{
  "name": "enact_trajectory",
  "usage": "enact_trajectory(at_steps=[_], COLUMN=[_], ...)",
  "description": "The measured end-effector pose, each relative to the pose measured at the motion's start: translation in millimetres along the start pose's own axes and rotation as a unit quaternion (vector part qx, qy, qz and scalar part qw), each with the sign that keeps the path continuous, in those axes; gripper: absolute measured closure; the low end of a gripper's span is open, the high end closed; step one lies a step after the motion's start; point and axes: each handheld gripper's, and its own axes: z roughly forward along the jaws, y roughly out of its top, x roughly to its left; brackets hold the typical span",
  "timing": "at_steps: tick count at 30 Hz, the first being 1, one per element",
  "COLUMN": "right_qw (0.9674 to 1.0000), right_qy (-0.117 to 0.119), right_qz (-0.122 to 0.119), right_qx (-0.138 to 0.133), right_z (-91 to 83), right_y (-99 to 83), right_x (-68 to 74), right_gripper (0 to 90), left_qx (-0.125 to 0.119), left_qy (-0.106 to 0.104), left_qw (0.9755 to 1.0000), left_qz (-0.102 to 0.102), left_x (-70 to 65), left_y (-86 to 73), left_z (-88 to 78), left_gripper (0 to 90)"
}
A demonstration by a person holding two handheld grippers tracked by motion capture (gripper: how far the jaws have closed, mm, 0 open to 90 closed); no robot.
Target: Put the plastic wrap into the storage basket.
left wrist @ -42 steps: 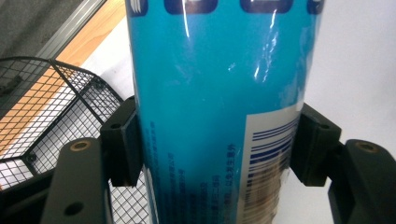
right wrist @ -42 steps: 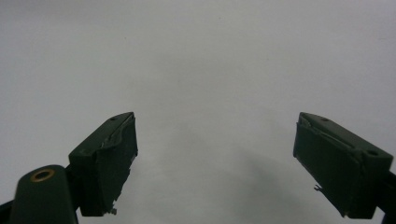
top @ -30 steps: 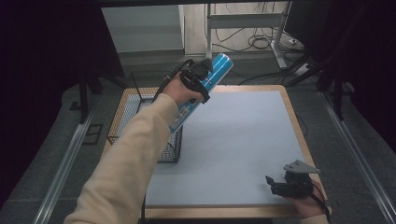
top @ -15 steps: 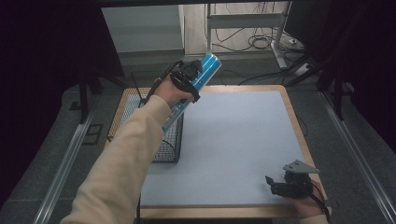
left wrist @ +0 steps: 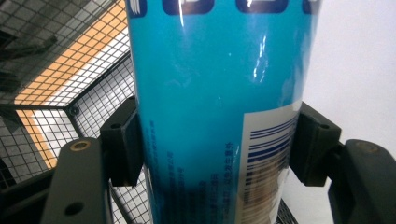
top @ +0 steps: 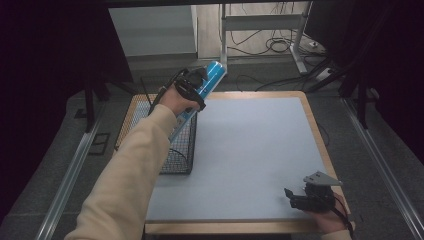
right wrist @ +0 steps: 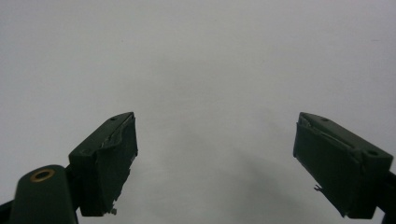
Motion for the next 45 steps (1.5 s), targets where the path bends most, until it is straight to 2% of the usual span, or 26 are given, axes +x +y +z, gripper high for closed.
enact_trajectory(at_steps=[7,14,31,35,39,45], right_qw=[1.0000,1.0000,1.0000,1.0000,1.0000,1.0000], right_qy=[0.000,0.001,-0.003,-0.004,-0.004,-0.005], right_qz=[-0.001,0.002,0.005,0.005,0.005,0.004], right_qx=[0.001,0.002,-0.003,-0.004,-0.003,-0.003], right_z=[0.2,0.2,-0.4,-0.6,-0.3,-0.8], right_y=[-0.1,-0.4,0.0,0.1,0.1,0.0], right_x=[0.1,0.1,-0.8,-1.4,-1.7,-1.8], right_gripper=[13.9,13.9,13.9,13.9,13.9,13.9], left_qx=[0.012,0.022,0.050,0.054,0.050,0.058], left_qy=[-0.002,0.009,0.018,0.019,0.013,0.022], left_qw=[0.9998,0.9994,0.9974,0.9970,0.9964,0.9959], left_qz=[-0.012,-0.026,-0.048,-0.053,-0.067,-0.065], left_x=[9.8,22.1,38.8,42.2,47.8,50.3], left_y=[-4.8,-10.4,-16.9,-17.3,-17.5,-17.5], left_z=[11.0,25.7,67.5,75.1,80.9,89.5], left_gripper=[31.6,31.6,31.6,31.6,31.6,31.6])
